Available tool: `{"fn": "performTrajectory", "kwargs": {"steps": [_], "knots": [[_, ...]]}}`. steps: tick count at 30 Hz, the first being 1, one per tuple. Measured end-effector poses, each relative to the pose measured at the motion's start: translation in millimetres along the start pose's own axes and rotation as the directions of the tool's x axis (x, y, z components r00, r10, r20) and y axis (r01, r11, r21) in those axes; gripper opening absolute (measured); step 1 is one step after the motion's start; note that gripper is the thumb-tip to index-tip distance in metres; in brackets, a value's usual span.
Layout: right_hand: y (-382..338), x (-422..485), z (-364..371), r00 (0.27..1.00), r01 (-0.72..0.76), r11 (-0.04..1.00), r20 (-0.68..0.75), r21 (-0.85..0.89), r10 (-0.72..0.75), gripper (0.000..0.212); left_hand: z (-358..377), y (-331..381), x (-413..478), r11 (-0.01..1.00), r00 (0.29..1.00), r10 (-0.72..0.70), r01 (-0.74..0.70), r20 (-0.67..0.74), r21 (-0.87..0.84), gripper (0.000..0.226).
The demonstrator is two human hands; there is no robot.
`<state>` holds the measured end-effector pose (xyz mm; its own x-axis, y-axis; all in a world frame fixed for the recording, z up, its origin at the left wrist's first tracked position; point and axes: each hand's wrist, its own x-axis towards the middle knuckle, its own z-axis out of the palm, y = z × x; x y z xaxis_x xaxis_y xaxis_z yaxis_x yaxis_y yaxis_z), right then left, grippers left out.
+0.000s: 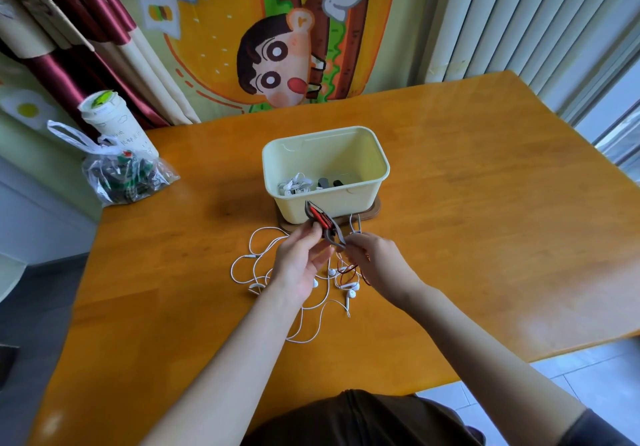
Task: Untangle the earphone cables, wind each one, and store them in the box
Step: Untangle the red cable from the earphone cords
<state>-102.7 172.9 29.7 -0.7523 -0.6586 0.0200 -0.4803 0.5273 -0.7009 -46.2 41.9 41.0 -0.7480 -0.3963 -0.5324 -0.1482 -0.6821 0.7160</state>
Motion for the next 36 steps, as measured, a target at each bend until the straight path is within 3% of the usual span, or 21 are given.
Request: {"fn": "performTrajectory", "kwargs": {"steps": [3, 5, 8, 10, 15, 18, 21, 23, 25, 27, 31, 36], "knots": [[0.4, -3.5, 0.6, 0.999, -0.029, 0.993, 0.034, -0.114, 0.033, 0.021, -1.1, -1.6, 2.7, 0.994, 0.994, 0.093, -0.089, -0.057, 0.07, 0.014], [-2.0, -6.3, -1.4, 0.996, -0.034, 0.983, 0.074, -0.178, 0.048, 0.024, -5.5, -5.4, 7.6, 0.948, 0.969, 0.225, -0.193, -0.103, 0.254, 0.018], [-6.8, -9.4, -3.6, 0.997, 0.001, 0.977, 0.073, -0.214, 0.015, 0.025, -15.1, -9.2, 13.7, 0.667, 0.892, 0.453, -0.342, 0.004, 0.662, 0.028], [-7.9, -9.2, -6.2, 0.998, 0.013, 0.964, 0.063, -0.266, 0.004, 0.026, -18.3, -10.2, 13.0, 0.463, 0.853, 0.505, -0.4, 0.136, 0.791, 0.034], [-4.6, -5.2, -17.2, 0.999, -0.026, 0.908, 0.032, -0.419, 0.043, 0.03, -22.9, -9.8, 10.3, 0.153, 0.838, 0.427, -0.438, 0.34, 0.886, 0.038], [0.8, -2.3, -21.8, 0.999, -0.03, 0.865, 0.016, -0.501, 0.044, 0.03, -23.0, -9.4, 9.3, 0.05, 0.866, 0.303, -0.431, 0.397, 0.901, 0.038], [6.6, -3.1, -22.8, 0.999, -0.009, 0.846, 0.021, -0.533, 0.024, 0.028, -19.4, -4.9, 6.9, 0.065, 0.906, 0.163, -0.406, 0.392, 0.911, 0.037], [10.5, -5.0, -21.9, 0.999, 0.009, 0.836, 0.035, -0.549, 0.013, 0.027, -17.3, 0.3, 4.3, 0.217, 0.927, 0.02, -0.37, 0.375, 0.903, 0.037], [14.7, -6.2, -20.7, 1.0, 0.015, 0.843, 0.027, -0.538, -0.001, 0.022, -16.7, 5.3, 0.5, 0.433, 0.914, -0.121, -0.303, 0.387, 0.849, 0.036], [17.5, -6.8, -20.2, 0.999, 0.01, 0.871, -0.032, -0.492, -0.029, 0.016, -17.0, 8.8, -2.7, 0.567, 0.897, -0.19, -0.232, 0.399, 0.791, 0.032], [15.1, -3.1, -23.3, 0.963, 0.059, 0.891, -0.209, -0.45, -0.17, 0.02, -17.6, 5.9, -0.5, 0.566, 0.933, -0.157, -0.183, 0.324, 0.803, 0.021], [4.6, 0.2, -24.4, 0.953, 0.132, 0.884, -0.189, -0.449, -0.238, 0.032, -16.4, 7.1, 3.4, 0.462, 0.971, -0.093, -0.155, 0.222, 0.873, 0.03]]}}
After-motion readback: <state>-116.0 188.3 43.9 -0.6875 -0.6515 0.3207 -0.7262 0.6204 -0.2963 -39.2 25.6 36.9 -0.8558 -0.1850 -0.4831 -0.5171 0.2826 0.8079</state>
